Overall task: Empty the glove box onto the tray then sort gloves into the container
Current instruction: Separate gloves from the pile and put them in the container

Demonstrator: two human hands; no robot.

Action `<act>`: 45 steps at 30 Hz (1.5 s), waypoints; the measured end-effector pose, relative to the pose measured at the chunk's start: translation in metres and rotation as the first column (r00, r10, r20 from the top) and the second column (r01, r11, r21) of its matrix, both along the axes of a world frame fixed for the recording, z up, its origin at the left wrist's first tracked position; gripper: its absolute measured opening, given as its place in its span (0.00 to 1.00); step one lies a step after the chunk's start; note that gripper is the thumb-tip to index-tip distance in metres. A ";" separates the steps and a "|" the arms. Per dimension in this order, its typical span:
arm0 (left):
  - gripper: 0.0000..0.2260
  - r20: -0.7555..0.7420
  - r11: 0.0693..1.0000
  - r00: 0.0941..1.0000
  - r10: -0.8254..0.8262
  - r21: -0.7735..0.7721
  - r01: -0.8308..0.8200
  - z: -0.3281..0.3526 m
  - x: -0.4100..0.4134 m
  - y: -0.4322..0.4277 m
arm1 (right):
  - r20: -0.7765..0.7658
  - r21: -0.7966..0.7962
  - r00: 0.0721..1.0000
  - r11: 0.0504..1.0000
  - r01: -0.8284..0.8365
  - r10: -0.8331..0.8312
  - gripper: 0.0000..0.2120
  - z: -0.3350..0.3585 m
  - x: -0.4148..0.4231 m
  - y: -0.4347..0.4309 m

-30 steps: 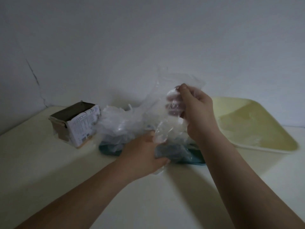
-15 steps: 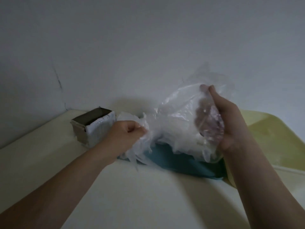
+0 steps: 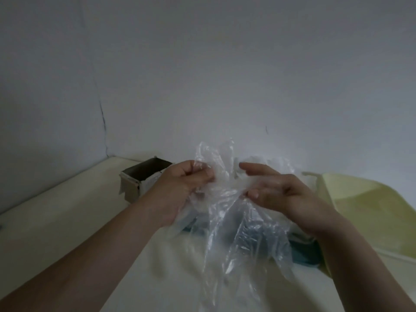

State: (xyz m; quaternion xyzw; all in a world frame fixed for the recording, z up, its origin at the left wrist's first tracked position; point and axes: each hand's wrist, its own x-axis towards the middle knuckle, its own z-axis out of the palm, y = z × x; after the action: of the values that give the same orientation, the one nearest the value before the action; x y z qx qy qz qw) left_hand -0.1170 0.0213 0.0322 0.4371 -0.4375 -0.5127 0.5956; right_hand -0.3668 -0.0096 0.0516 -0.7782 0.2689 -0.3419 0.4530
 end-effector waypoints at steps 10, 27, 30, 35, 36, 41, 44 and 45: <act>0.05 0.199 0.994 0.974 -0.110 -0.005 0.113 -0.004 -0.023 -0.005 | 0.214 0.167 0.962 0.977 0.136 -0.171 0.08 -0.016 0.015 0.005; 0.04 0.182 0.962 0.949 0.256 -0.147 -0.231 0.035 0.046 0.006 | 0.156 -0.525 0.911 0.750 0.403 -0.381 0.08 0.006 0.008 0.017; 0.05 0.162 0.977 0.968 0.189 -0.131 -0.169 0.045 0.046 0.008 | 0.110 -0.273 0.993 0.959 0.080 -0.052 0.17 0.031 0.000 0.029; 0.08 0.154 0.986 0.982 -0.114 -0.100 0.130 0.051 0.019 0.013 | -0.050 -0.120 0.999 0.993 -0.002 -0.004 0.12 0.025 0.014 0.024; 0.07 0.106 0.971 0.972 -0.209 -0.098 0.220 0.050 0.016 0.016 | -0.104 -0.148 0.990 0.986 0.080 -0.096 0.13 0.021 0.017 0.023; 0.07 -0.046 0.922 0.923 -0.381 -0.097 0.376 0.050 0.008 0.024 | -0.001 -0.080 0.995 0.992 0.102 -0.102 0.09 0.018 0.010 0.026; 0.07 -0.040 0.915 0.916 -0.399 -0.081 0.395 0.052 -0.005 0.021 | 0.203 0.129 0.978 0.992 0.011 -0.037 0.07 0.012 0.003 0.027; 0.07 -0.042 0.915 0.916 -0.399 -0.080 0.395 0.053 -0.010 0.020 | 0.239 0.200 0.969 0.980 0.018 -0.067 0.07 0.009 0.002 0.026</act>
State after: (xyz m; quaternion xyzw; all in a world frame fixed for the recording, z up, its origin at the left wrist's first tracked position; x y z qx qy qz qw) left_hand -0.1270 0.0416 0.0848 0.3030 -0.5176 -0.6196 0.5063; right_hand -0.3652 0.0160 0.0609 -0.6757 0.2601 -0.4167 0.5497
